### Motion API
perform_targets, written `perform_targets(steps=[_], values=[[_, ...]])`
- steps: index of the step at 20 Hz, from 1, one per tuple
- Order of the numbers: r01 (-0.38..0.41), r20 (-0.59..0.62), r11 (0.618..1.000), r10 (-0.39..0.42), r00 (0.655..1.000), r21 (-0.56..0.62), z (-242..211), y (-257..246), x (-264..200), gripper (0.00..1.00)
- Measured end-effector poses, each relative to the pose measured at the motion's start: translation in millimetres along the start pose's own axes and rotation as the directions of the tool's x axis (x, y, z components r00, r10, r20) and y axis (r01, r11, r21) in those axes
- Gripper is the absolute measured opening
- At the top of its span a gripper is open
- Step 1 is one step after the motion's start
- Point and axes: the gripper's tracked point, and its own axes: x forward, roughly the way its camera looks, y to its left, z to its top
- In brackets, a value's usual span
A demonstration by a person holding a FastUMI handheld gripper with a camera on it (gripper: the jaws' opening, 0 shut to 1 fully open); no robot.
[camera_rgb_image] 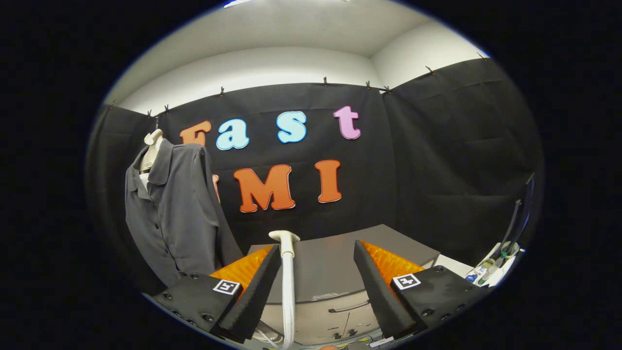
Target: Iron the clothes twice with a garment steamer, once on the left side and once on the right side.
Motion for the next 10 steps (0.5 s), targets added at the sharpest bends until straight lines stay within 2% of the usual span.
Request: perform_targets(steps=[5, 10], values=[[-0.121, -0.086, 0.992, 0.119, 0.989, -0.017, 11.3, 55.1, 62.1, 0.98], [-0.159, -0.221, 0.987, 0.147, 0.964, -0.036, -3.5, 79.7, 135.9, 0.98]])
